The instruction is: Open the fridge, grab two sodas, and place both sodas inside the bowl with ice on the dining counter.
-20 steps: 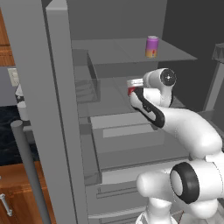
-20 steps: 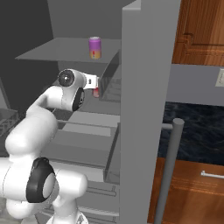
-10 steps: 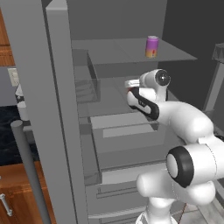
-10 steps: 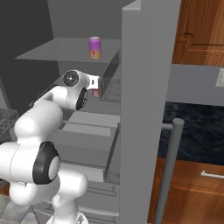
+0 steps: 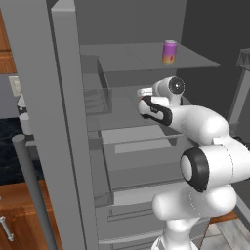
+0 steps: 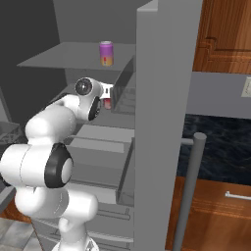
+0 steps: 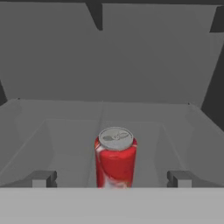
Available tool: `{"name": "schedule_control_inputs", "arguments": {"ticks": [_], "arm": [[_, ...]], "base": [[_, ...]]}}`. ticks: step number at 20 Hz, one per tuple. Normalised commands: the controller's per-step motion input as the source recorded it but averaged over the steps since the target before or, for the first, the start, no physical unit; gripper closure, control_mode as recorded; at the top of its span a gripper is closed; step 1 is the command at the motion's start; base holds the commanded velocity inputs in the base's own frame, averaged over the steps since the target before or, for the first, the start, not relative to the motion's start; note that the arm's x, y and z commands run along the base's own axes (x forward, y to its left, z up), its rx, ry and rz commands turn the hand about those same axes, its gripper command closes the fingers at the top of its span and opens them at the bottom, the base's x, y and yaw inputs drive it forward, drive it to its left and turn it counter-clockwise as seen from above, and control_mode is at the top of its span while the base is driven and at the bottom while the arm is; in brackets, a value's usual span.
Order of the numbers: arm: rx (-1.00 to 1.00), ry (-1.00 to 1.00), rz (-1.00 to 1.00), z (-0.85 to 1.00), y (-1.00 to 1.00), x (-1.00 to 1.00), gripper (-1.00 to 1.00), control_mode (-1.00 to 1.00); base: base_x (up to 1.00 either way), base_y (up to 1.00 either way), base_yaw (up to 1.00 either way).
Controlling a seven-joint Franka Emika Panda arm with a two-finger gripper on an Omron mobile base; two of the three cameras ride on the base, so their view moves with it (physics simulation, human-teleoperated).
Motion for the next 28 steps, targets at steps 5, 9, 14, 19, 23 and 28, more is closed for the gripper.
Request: {"name": "schedule_control_inputs", "arguments": {"ticks": [5, 9, 14, 19, 23, 28], "arm": [[0.00, 0.00, 0.00, -0.14, 0.00, 0.26, -1.00, -1.00], [0.00, 0.00, 0.00, -0.18, 0.00, 0.25, -1.00, -1.00], [0.00, 0.00, 0.00, -0.20, 0.00, 0.26, -1.00, -1.00], [0.00, 0.00, 0.00, -0.18, -0.01, 0.22, -1.00, -1.00], [0.00, 0.00, 0.00, -0.11, -0.04, 0.20, -1.00, -1.00], [0.00, 0.00, 0.00, -0.09, -0.03, 0.16, -1.00, -1.00]], "base": [[0.00, 0.00, 0.00], [0.00, 0.00, 0.00], [0.00, 0.00, 0.00], [0.00, 0.00, 0.00], [0.00, 0.00, 0.00], [0.00, 0.00, 0.00]]}}
